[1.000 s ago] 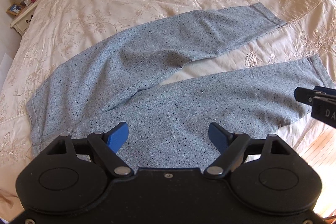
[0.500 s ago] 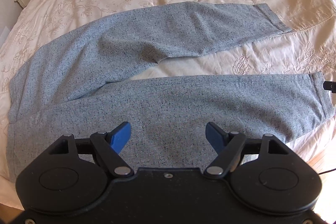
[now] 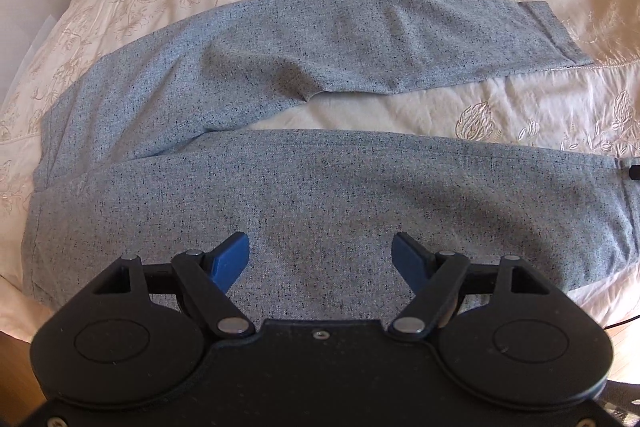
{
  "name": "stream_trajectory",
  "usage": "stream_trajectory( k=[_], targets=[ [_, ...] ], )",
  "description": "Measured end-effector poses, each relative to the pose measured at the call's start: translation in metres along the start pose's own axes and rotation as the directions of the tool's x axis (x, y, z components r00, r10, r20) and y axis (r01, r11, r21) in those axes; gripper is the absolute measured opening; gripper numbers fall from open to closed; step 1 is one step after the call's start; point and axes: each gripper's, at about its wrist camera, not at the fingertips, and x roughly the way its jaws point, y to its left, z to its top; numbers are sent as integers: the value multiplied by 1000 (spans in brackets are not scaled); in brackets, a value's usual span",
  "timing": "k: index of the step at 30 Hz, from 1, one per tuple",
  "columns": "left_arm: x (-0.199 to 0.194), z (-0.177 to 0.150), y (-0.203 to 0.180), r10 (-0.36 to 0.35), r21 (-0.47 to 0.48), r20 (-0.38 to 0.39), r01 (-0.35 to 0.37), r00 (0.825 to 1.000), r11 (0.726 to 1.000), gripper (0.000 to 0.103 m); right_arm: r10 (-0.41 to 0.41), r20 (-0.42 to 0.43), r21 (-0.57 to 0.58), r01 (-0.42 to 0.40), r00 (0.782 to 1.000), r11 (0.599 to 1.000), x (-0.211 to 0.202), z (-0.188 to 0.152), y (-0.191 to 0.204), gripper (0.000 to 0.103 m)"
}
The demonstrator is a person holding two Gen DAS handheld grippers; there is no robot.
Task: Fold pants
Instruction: 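Move the right gripper to the hem of one trouser leg, then close the right gripper on the trouser leg hem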
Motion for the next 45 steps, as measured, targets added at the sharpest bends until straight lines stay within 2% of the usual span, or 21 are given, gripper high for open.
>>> stream_trajectory(
  k=[3,6,7,8,9,10,12,14,16,18,22,23,25,27,30,34,36,37,39,42,45],
  targets=[
    [1,2,-2,10,-17,-14,-11,1000,1000,79,92,-19,-9,-92,996,996,8,4,-6,43],
    [2,3,-5,16,-15,-22,-17,1000,1000,79,129,-36,16,-129,991,992,16,7,-9,44],
    [3,2,-6,18,-10,-23,-19,1000,1000,79,131,-40,17,-130,991,991,17,7,-7,41],
    [3,2,-7,20,-7,-24,-20,1000,1000,79,143,-49,7,-143,989,990,17,8,-4,30],
    [3,2,-8,20,-4,-25,-20,999,1000,79,148,-64,-10,-149,987,989,19,11,0,13],
    [4,2,-8,20,-2,-26,-20,999,1000,79,136,-64,-27,-138,989,990,15,12,6,8],
    [6,2,-9,17,-3,-30,-17,999,1000,79,109,-33,-95,-111,994,989,3,15,21,7],
    [7,2,-8,11,-8,-30,-12,999,1000,79,36,29,-144,-31,999,989,-8,22,32,6],
    [9,2,-7,5,-13,-28,-6,1000,1000,79,-1,94,-93,10,996,996,-12,37,26,6],
    [12,3,-7,2,-17,-28,-2,1000,1000,79,-1,73,-29,3,997,1000,-2,54,17,6],
    [25,0,-6,12,-14,-32,-12,999,1000,79,-60,-7,-99,59,998,993,27,65,27,9],
    [30,-2,-6,20,-15,-34,-20,999,1000,79,-97,18,-90,99,995,991,25,67,29,15],
    [44,-6,-2,43,-25,-48,-44,998,999,79,-141,117,-42,147,983,988,11,67,31,18],
    [61,-11,4,45,-47,-75,-48,996,998,79,-116,169,-41,125,979,991,-1,64,35,22],
    [90,-24,13,56,-57,-155,-65,986,996,79,-51,88,-89,58,995,994,5,54,42,20],
    [109,-38,33,63,-64,-211,-78,975,995,90,-171,-43,-91,167,984,982,28,31,40,19],
    [105,-36,46,58,-70,-223,-75,973,995,87,-205,-62,-42,203,977,978,26,32,41,17],
    [99,-32,52,55,-76,-208,-72,977,994,81,-206,-51,-23,205,977,978,21,38,44,20],
    [86,-20,65,58,-85,-174,-74,983,994,79,-167,1,27,167,986,986,8,58,57,20],
    [69,12,88,52,-109,-100,-63,994,992,79,-63,59,134,54,996,989,-3,103,82,23],
    [56,49,110,60,-121,-33,-63,998,991,79,44,96,217,-64,994,974,6,152,112,25]
  ],
)
